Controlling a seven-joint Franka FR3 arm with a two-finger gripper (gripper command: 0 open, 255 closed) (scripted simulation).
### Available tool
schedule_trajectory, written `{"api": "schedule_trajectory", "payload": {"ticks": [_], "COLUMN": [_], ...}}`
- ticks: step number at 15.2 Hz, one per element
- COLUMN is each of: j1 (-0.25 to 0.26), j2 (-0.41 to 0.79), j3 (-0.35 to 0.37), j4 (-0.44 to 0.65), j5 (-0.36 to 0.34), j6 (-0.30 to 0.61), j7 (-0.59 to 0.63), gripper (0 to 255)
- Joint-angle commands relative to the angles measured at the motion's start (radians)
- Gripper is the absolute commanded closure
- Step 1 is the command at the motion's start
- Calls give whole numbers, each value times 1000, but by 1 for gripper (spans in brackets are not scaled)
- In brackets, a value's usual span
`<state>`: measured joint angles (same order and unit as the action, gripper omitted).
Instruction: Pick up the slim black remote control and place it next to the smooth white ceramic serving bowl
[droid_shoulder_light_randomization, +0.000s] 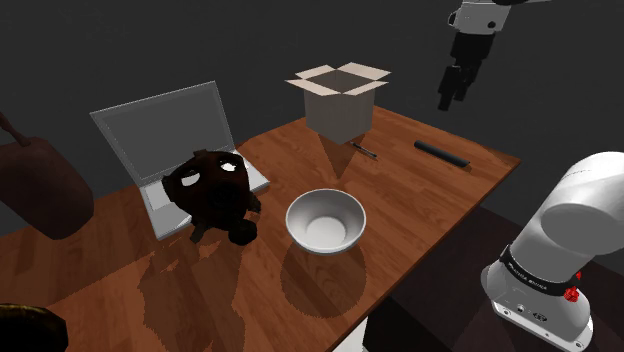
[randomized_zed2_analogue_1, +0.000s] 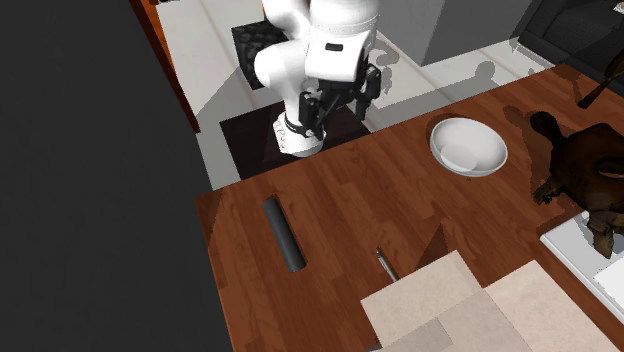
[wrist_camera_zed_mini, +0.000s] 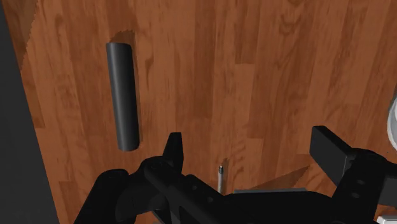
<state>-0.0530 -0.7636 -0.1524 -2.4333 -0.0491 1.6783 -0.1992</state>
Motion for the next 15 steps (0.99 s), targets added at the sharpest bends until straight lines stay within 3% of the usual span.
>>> {"api": "schedule_trajectory", "payload": {"ticks": [1, 15], "j1": [-15, -94], "j2": [19, 333], "j3": [-28, -270], "j4": [-38, -147], "j5": [-16, -76], "j6": [57, 463], "j7": [-16, -173], "gripper": [0, 0]}}
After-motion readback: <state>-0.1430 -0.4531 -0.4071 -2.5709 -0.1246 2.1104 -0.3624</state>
